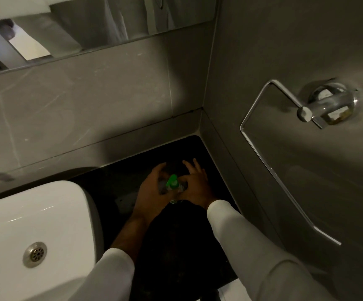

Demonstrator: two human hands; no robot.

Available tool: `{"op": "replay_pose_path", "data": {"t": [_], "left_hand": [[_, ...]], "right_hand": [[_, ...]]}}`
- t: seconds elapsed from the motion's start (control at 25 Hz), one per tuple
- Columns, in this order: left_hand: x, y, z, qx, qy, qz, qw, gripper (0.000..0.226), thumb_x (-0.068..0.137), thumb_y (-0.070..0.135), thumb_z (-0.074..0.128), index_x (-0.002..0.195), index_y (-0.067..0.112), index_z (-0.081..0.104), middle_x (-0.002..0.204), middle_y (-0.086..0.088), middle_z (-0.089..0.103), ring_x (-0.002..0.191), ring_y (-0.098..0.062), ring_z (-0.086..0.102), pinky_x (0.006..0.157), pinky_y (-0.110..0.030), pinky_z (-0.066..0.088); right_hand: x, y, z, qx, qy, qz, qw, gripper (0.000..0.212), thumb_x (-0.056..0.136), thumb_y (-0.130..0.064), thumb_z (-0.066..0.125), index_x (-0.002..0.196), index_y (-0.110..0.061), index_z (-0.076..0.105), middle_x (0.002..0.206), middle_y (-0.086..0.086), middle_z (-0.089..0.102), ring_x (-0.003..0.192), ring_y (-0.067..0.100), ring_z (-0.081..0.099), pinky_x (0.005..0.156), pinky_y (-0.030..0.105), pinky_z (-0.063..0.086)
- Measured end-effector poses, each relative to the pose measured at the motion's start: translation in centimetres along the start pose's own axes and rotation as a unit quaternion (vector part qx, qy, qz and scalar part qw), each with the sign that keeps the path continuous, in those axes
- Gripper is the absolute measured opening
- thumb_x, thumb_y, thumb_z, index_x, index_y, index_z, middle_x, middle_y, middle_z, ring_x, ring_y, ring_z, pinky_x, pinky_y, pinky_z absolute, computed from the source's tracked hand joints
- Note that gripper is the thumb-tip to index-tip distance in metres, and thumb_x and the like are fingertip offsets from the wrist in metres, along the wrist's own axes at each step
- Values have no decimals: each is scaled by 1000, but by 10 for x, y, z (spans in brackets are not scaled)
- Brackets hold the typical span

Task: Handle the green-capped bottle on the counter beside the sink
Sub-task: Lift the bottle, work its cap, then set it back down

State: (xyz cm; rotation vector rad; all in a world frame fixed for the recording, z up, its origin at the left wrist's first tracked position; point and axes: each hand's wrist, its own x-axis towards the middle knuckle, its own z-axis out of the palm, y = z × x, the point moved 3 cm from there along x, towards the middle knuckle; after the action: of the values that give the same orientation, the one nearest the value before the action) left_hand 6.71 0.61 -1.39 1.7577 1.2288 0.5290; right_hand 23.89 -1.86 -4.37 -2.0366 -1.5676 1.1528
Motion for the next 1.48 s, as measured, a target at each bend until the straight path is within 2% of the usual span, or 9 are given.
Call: {"op": "replay_pose_path", "data": {"t": [0.12,0.24,0.4,0.52,0.64,0.72,0.92,1.08,1.48], "left_hand": [[2,-1,1,12,44,-29,999,68,83,35,81,139,32,42,104,25,63,91,16,64,72,4,45],[8,-1,-1,33,-11,12,999,67,87,22,73,145,25,39,128,5,67,110,-7,68,85,-1,46],[10,0,0,53,-30,2,998,70,76,51,76,137,37,45,131,17,59,114,1,60,93,-19,48],[11,-2,-1,67,6,-19,998,62,72,54,74,126,39,47,112,19,64,97,-3,66,79,-16,51],[14,-3,1,43,-50,13,998,63,78,29,61,139,35,44,131,13,59,121,-15,64,87,1,44],[15,-2,0,32,-77,14,996,74,77,37,63,147,29,41,136,16,51,126,-5,55,91,3,39],[18,4,-3,94,-20,10,995,73,71,43,82,134,23,53,121,0,69,107,-17,67,90,-31,56],[21,9,-5,84,-95,18,992,71,77,33,69,143,25,47,140,-3,62,128,-25,60,105,-51,50],[26,2,-6,223,-4,63,973,54,73,35,83,122,32,61,119,3,71,113,-25,65,101,-57,47]], "right_hand": [[-1,-2,-1,0,9,-11,1000,42,67,-42,91,103,-22,80,174,-5,14,162,34,-2,129,59,11],[0,-3,-4,-4,14,-27,1000,39,68,-41,90,98,-19,81,172,-4,20,162,31,-2,129,59,8],[1,-6,0,1,-6,6,1000,63,66,-43,91,122,-19,74,174,-4,12,162,34,1,129,57,14],[1,-5,0,14,-2,14,1000,60,66,-41,91,120,-20,75,174,-5,12,161,35,2,128,58,16],[0,-3,-2,17,-1,-5,1000,55,66,-42,91,115,-20,77,173,-4,16,161,34,2,127,60,15],[0,-2,-2,3,-1,-24,1000,46,68,-43,89,107,-21,80,172,-4,19,162,32,0,127,61,13],[5,1,3,3,-1,2,1000,48,67,-40,91,110,-24,79,173,-5,16,161,35,4,127,58,17],[5,3,4,23,-1,-8,1000,48,67,-43,90,109,-22,80,173,-6,19,162,32,4,127,60,17],[4,3,5,51,1,21,998,51,65,-40,93,110,-23,79,173,-6,15,161,35,8,126,58,23]]}}
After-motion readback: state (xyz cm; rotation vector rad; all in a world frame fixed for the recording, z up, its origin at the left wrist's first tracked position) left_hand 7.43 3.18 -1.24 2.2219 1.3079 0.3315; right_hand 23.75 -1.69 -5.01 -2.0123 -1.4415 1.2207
